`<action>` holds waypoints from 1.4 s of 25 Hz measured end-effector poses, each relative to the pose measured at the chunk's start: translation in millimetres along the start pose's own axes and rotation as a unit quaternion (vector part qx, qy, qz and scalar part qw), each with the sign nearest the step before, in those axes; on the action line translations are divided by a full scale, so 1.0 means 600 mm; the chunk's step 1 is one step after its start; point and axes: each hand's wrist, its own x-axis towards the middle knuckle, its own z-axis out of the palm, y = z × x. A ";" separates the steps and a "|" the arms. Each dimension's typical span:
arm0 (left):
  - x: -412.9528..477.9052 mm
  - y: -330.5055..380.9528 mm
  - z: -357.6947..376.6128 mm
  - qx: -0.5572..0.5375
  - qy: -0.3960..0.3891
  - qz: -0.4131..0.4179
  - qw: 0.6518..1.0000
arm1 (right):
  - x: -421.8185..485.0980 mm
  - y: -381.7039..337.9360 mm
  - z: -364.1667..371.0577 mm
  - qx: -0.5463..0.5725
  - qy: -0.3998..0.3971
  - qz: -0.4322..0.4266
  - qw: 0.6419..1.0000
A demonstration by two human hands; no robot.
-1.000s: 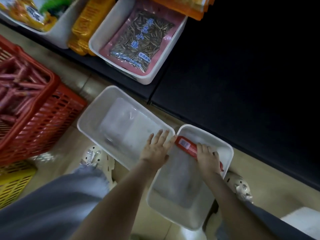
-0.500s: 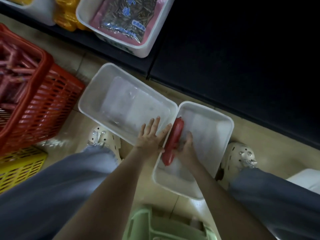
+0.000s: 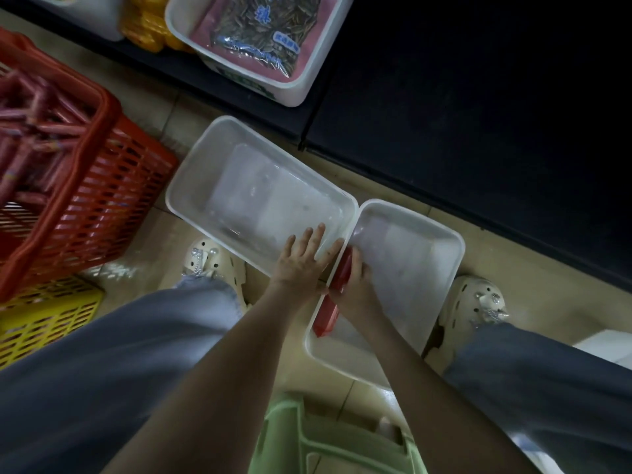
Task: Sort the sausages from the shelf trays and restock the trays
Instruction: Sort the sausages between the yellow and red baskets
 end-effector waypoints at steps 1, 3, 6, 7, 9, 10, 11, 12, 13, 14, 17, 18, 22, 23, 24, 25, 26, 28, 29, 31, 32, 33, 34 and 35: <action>-0.005 -0.002 -0.015 0.000 0.004 -0.003 1.000 | -0.007 -0.019 -0.015 -0.016 0.045 -0.023 0.999; -0.025 -0.016 -0.066 -0.001 0.028 -0.019 0.999 | -0.021 -0.078 -0.058 -0.023 0.113 -0.047 0.992; -0.069 -0.063 -0.182 0.012 0.098 -0.045 0.994 | -0.047 -0.188 -0.115 -0.007 0.147 -0.123 0.981; -0.099 -0.089 -0.229 0.023 0.140 -0.055 0.988 | -0.062 -0.236 -0.124 -0.008 0.146 -0.164 0.976; -0.167 -0.147 -0.316 0.041 0.220 -0.064 0.973 | -0.086 -0.320 -0.127 -0.030 0.144 -0.239 0.960; -0.209 -0.182 -0.353 0.047 0.253 -0.069 0.964 | -0.096 -0.362 -0.122 -0.044 0.139 -0.275 0.950; -0.253 -0.219 -0.379 0.051 0.275 -0.080 0.957 | -0.108 -0.402 -0.115 -0.061 0.131 -0.308 0.940; -0.303 -0.262 -0.393 0.053 0.293 -0.101 0.949 | -0.122 -0.443 -0.103 -0.081 0.122 -0.342 0.928; -0.347 -0.303 -0.393 0.052 0.312 -0.127 0.940 | -0.135 -0.479 -0.089 -0.102 0.112 -0.370 0.916; -0.384 -0.343 -0.377 0.041 0.329 -0.158 0.930 | -0.144 -0.510 -0.072 -0.126 0.103 -0.391 0.906; -0.461 -0.445 -0.255 -0.050 0.353 -0.251 0.900 | -0.154 -0.585 0.007 -0.210 0.068 -0.439 0.871; -0.472 -0.467 -0.204 -0.084 0.348 -0.279 0.891 | -0.150 -0.604 0.040 -0.234 0.050 -0.456 0.857; -0.456 -0.530 -0.035 -0.168 0.326 -0.333 0.869 | -0.093 -0.666 0.163 -0.320 -0.036 -0.522 0.790; -0.447 -0.545 -0.005 -0.181 0.325 -0.354 0.858 | -0.073 -0.680 0.188 -0.338 -0.056 -0.528 0.777; -0.436 -0.558 0.020 -0.195 0.322 -0.377 0.846 | -0.051 -0.691 0.211 -0.357 -0.074 -0.530 0.766; -0.423 -0.571 0.039 -0.209 0.311 -0.398 0.837 | -0.027 -0.702 0.233 -0.382 -0.091 -0.530 0.752; -0.408 -0.580 0.053 -0.218 0.296 -0.412 0.833 | -0.002 -0.711 0.255 -0.416 -0.109 -0.526 0.734; -0.376 -0.593 0.078 -0.224 0.289 -0.426 0.827 | 0.048 -0.724 0.301 -0.515 -0.155 -0.504 0.675; -0.366 -0.593 0.087 -0.216 0.300 -0.430 0.824 | 0.067 -0.726 0.322 -0.572 -0.172 -0.497 0.630; -0.350 -0.597 0.104 -0.209 0.345 -0.436 0.805 | 0.104 -0.728 0.363 -0.665 -0.201 -0.478 0.537; -0.345 -0.601 0.112 -0.208 0.367 -0.433 0.797 | 0.119 -0.727 0.384 -0.695 -0.219 -0.457 0.510; -0.343 -0.602 0.115 -0.207 0.380 -0.430 0.792 | 0.125 -0.725 0.400 -0.717 -0.227 -0.438 0.492; -0.344 -0.601 0.117 -0.204 0.389 -0.430 0.789 | 0.130 -0.720 0.414 -0.734 -0.226 -0.427 0.477; -0.344 -0.601 0.116 -0.203 0.392 -0.430 0.788 | 0.131 -0.718 0.423 -0.744 -0.217 -0.423 0.469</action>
